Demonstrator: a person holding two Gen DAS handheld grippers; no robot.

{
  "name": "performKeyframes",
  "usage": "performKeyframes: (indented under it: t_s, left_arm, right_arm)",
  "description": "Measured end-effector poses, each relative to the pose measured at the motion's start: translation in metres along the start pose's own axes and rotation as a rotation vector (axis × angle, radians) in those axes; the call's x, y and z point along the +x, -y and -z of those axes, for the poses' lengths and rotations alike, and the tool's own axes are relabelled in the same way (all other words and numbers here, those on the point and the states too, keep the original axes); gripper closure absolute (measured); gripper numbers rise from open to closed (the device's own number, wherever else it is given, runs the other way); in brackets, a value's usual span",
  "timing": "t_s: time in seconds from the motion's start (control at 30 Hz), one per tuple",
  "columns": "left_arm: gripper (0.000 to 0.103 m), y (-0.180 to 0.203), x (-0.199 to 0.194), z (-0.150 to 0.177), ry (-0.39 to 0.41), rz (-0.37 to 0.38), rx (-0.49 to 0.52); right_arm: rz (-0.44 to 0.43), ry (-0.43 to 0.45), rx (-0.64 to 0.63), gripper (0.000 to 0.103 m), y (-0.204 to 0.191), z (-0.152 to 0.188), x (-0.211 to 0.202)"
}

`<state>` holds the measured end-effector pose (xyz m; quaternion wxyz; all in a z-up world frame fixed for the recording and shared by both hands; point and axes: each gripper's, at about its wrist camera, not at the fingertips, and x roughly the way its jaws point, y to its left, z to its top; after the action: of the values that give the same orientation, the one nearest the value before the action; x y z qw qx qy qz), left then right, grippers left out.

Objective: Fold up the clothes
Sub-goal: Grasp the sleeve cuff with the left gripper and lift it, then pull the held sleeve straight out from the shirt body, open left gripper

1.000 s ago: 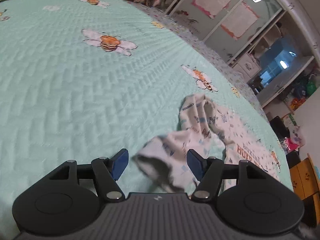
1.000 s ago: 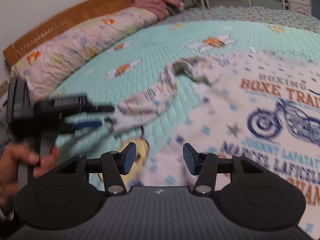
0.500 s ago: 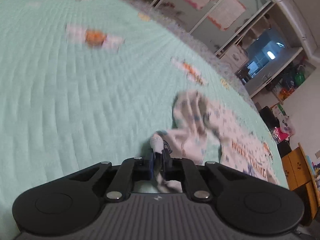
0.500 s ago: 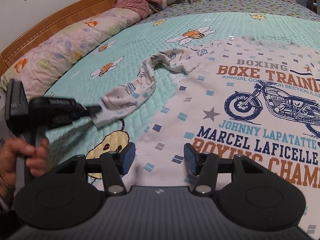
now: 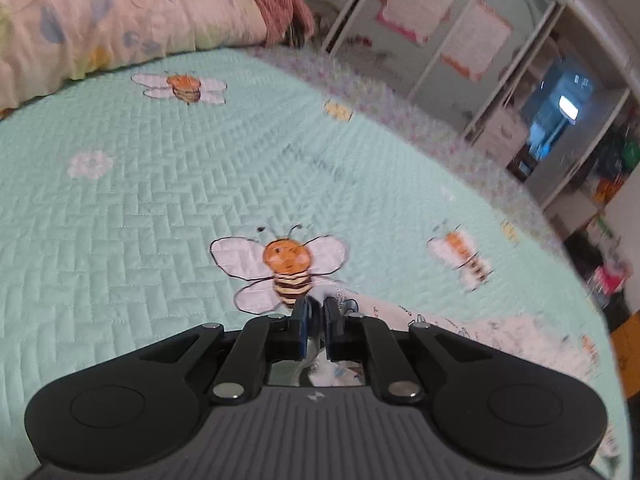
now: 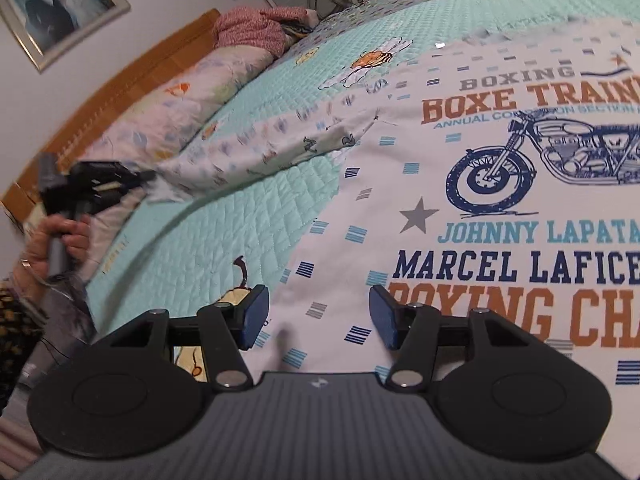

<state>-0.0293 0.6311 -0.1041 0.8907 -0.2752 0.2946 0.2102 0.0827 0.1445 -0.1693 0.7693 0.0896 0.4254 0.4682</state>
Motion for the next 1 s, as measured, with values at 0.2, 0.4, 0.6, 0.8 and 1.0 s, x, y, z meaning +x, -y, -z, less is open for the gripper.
performKeyframes:
  t_s: [0.2, 0.4, 0.6, 0.8, 1.0]
  left_arm:
    - [0.085, -0.011, 0.038, 0.003, -0.188, -0.187, 0.009]
    - [0.064, -0.041, 0.016, 0.002, -0.119, -0.35, -0.184]
    - [0.051, -0.03, -0.007, 0.04, -0.157, -0.065, -0.333]
    - [0.046, -0.043, -0.009, 0.086, -0.025, 0.041, -0.68]
    - [0.043, -0.027, 0.001, 0.091, 0.066, 0.028, -0.722]
  right_arm:
    - [-0.029, 0.007, 0.024, 0.045, 0.006, 0.0, -0.001]
    - [-0.043, 0.016, 0.036, 0.045, 0.009, 0.002, -0.002]
    - [-0.045, 0.022, 0.042, 0.045, 0.009, 0.003, -0.002]
    - [-0.044, 0.023, 0.038, 0.045, 0.009, 0.003, -0.002]
    - [-0.04, 0.021, 0.039, 0.045, 0.008, 0.002, -0.001]
